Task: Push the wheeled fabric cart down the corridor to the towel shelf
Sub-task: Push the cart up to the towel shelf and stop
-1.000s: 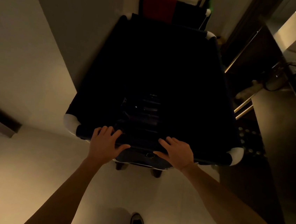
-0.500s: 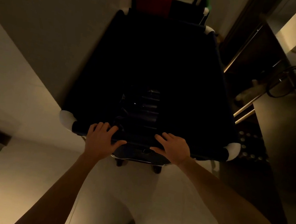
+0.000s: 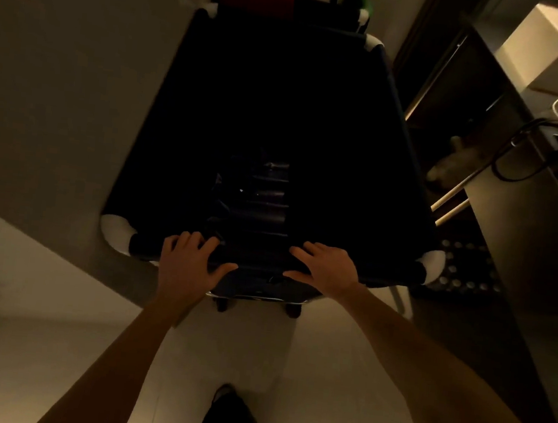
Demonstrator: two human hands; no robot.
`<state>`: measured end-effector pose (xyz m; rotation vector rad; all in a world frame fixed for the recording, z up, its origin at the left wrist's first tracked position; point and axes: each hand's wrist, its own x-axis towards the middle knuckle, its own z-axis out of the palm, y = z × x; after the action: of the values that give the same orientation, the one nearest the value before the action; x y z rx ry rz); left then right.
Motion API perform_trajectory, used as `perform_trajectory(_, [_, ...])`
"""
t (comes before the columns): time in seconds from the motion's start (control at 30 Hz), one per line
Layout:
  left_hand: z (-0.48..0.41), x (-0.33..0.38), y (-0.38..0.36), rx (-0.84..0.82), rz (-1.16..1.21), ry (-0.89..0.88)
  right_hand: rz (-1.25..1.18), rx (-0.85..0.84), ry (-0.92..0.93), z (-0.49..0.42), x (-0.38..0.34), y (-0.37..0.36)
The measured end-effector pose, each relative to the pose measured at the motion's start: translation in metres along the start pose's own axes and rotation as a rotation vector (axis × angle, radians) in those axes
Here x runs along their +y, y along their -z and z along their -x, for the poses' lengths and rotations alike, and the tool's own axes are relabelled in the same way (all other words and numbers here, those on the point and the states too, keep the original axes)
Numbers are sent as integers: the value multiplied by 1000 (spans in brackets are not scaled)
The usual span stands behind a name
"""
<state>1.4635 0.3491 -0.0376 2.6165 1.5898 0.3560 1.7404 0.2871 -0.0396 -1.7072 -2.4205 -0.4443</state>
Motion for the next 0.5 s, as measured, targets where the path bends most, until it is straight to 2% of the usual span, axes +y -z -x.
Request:
perform_trajectory(0.2, [-34,-7,-8,28,21,-16,16,-52,-3,-27,21,-10])
perform_trajectory(0.5, [-79,-10,-11,-29,22,23,6,-111,10,-62,52,-22])
